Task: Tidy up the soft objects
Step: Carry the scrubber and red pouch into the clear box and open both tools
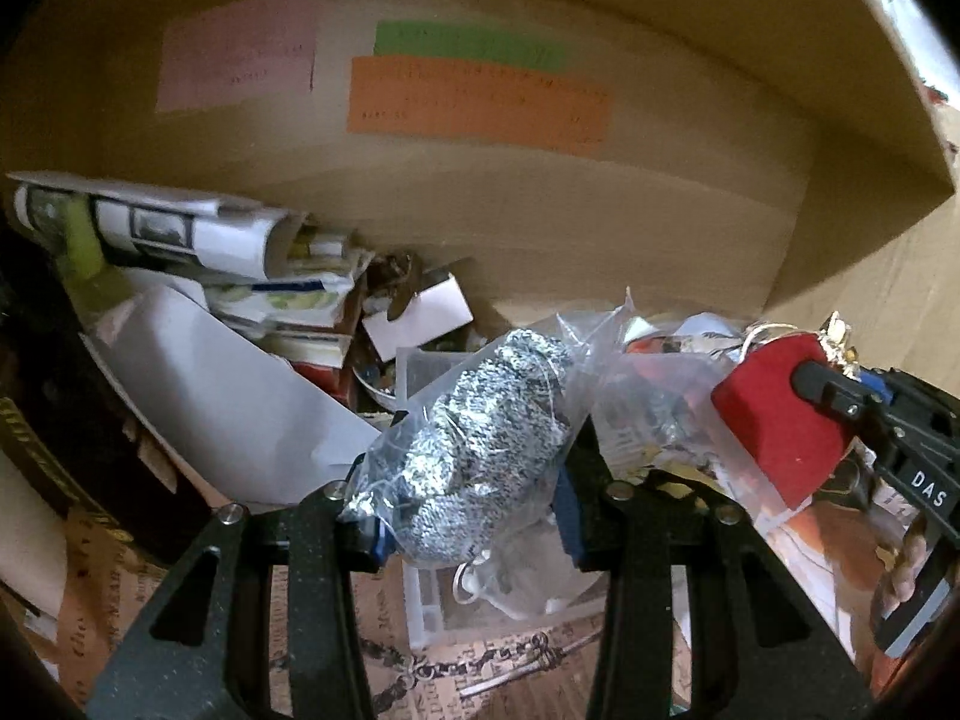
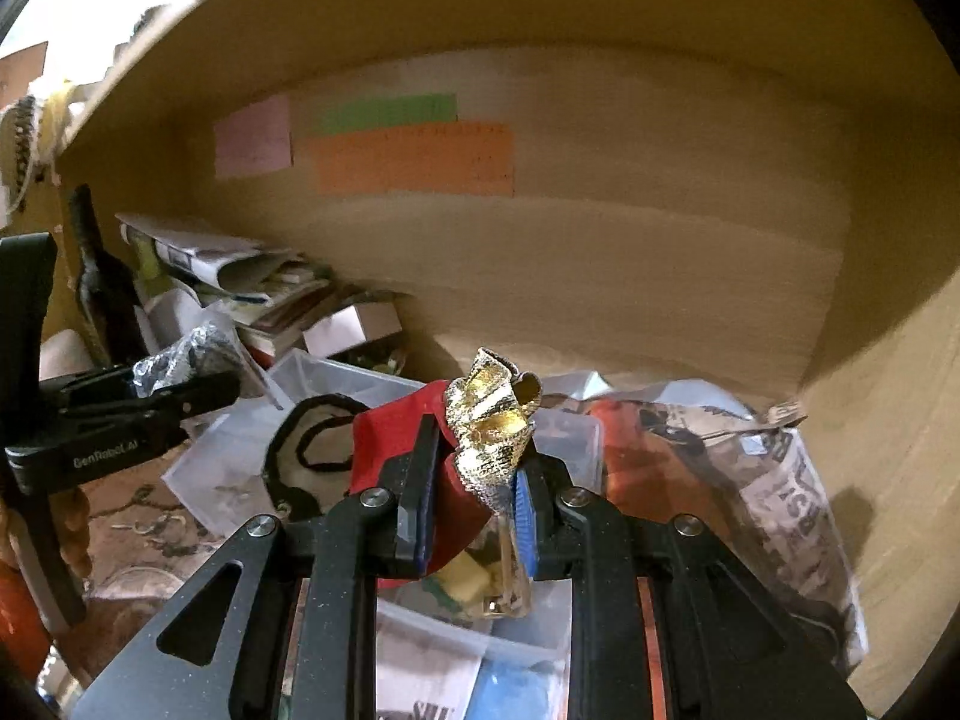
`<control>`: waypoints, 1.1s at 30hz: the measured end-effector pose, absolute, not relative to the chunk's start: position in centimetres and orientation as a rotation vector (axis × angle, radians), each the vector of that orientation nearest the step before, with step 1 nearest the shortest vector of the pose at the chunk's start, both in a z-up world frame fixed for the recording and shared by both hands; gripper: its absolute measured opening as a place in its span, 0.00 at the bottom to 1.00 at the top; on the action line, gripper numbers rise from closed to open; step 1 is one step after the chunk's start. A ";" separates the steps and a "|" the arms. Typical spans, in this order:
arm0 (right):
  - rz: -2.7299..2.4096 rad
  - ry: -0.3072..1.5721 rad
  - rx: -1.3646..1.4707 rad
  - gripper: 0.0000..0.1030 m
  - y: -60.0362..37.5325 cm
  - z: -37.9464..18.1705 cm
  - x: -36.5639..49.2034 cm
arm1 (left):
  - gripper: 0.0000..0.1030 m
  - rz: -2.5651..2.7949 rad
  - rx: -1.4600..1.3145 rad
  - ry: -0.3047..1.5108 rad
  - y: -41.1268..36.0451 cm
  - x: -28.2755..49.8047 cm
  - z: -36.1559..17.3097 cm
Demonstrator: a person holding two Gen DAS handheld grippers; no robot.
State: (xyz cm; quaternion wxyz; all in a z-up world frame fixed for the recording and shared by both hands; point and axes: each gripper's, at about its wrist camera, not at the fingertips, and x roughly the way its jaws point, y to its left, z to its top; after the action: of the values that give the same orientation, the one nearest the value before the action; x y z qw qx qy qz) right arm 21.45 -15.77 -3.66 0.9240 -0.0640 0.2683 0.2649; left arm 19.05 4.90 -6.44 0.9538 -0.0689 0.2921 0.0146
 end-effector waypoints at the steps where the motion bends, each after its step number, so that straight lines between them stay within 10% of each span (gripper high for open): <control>1: 0.549 0.564 -0.125 0.19 -15.6 -4.0 21.8 | 0.40 0.031 -0.141 0.605 4.9 19.5 -6.8; 13: 0.550 0.709 -0.122 0.19 -13.3 -8.1 25.7 | 0.41 0.054 -0.077 0.637 3.8 21.7 -8.9; 21: 0.522 0.756 -0.171 0.55 -13.2 -9.3 26.0 | 0.58 0.040 -0.017 0.649 2.9 21.4 -9.3; 33: 0.539 0.649 -0.160 0.67 -15.1 -5.4 22.8 | 0.71 -0.011 -0.065 0.608 3.5 18.0 -6.9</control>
State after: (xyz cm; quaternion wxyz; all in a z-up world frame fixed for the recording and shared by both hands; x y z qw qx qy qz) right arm 22.82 -15.13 -5.44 0.9092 -0.0775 0.3145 0.2615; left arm 17.99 3.50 -6.91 0.9536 -0.0322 0.2994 -0.0056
